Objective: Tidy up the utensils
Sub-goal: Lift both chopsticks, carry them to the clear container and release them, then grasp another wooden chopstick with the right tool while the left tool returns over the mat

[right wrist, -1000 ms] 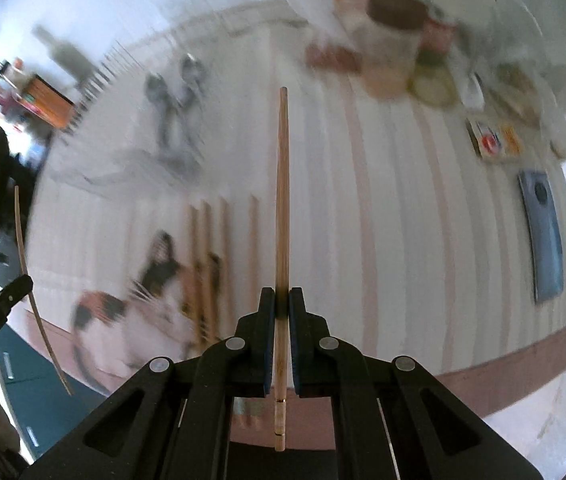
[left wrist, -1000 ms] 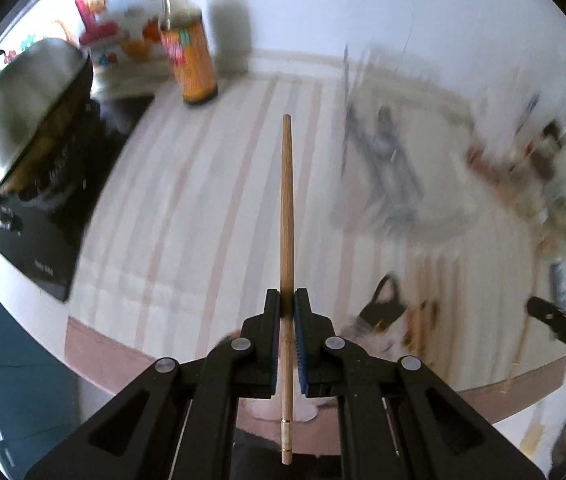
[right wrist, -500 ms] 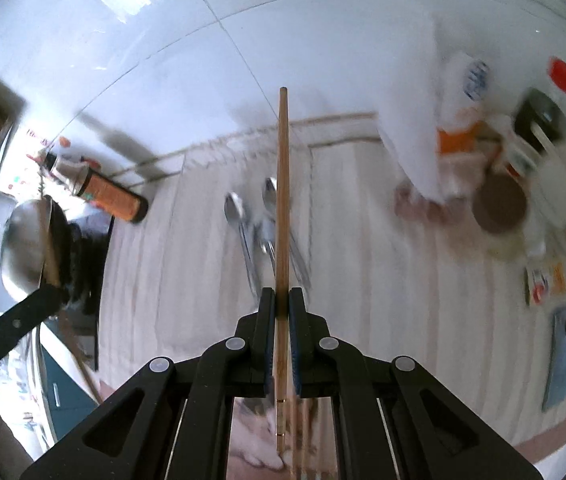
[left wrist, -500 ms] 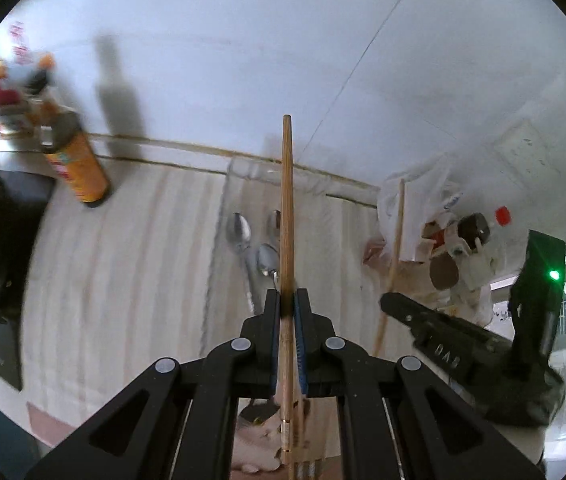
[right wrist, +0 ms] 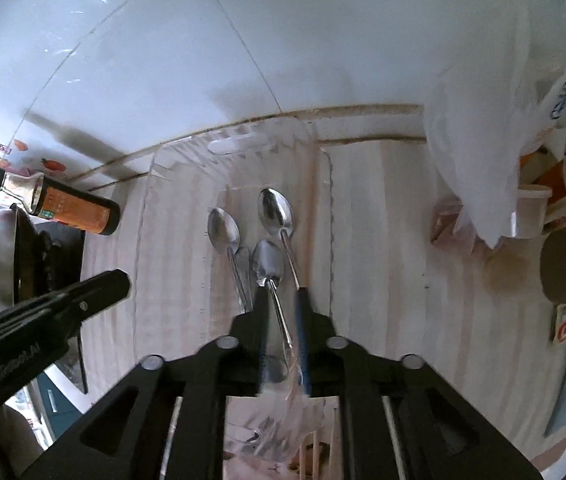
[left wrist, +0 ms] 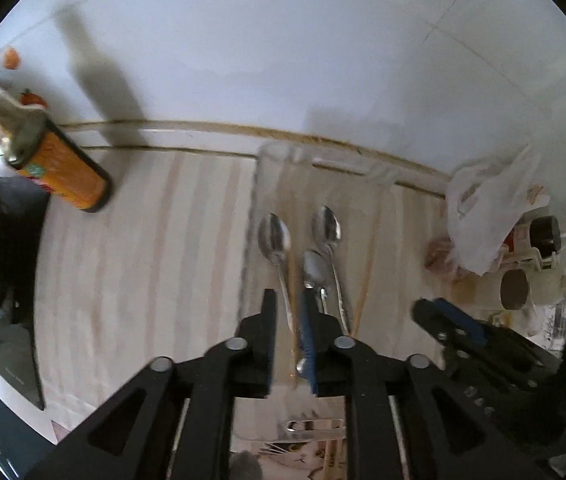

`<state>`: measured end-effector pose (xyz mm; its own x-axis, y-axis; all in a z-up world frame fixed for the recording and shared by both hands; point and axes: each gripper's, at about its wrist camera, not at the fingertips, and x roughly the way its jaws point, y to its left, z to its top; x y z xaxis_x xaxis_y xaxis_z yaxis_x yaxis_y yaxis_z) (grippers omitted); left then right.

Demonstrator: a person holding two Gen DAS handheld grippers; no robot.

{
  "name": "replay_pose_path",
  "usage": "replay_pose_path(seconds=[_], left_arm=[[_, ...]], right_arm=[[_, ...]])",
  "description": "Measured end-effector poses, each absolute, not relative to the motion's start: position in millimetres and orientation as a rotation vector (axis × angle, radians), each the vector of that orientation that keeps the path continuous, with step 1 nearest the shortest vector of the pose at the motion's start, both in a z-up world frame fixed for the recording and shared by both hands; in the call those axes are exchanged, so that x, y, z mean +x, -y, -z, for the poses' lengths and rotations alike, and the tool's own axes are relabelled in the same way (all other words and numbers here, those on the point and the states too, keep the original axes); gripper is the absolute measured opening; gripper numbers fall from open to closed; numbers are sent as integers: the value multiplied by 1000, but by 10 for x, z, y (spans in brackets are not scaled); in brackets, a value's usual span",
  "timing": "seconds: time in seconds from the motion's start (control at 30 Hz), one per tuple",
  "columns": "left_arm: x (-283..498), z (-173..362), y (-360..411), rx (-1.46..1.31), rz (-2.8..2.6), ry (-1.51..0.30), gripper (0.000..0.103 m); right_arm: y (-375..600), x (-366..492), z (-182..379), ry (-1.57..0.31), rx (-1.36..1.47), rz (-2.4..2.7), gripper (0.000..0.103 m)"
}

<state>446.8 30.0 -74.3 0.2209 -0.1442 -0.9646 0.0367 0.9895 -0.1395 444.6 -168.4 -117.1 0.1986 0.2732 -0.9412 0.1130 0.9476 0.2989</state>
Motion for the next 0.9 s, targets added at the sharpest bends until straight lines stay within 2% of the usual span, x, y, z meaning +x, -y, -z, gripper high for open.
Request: replay_pose_path(seconds=[0.03,0.1,0.17,0.27,0.3,0.43,0.67,0.87,0.9], left_arm=[[4439,706,-325,-87,109,-1319,25],[4314,595,-362,-49,62,-1247,53],[4149,476,-413,-13,16,-1172,70],[3878,377,-492,5,-41,-1065,100],[3788,374,-515,6,-50,-1045,103],[3420,518,-546,71,-115,-1034,103],[2888,1178,-524,163,-212,-1159,103],[2662,1606,-425,217,-195,-1238,103],[2620,1636,-383,228,-186,-1245,103]], right_arm=[[1693,4419,1137,-1362,323,-106,22],[1733,4345,1052,-1335,313,-97,28],[1779,4272,960,-1319,296,-84,32],[1862,4038,842,-1276,292,-59,47],[1895,3937,819,-1258,292,-46,49],[2014,3468,866,-1229,280,4,49],[2000,2701,1592,-1410,320,-20,49],[1903,2409,2145,-1515,320,-4,40],[1876,2378,2222,-1530,304,-5,31]])
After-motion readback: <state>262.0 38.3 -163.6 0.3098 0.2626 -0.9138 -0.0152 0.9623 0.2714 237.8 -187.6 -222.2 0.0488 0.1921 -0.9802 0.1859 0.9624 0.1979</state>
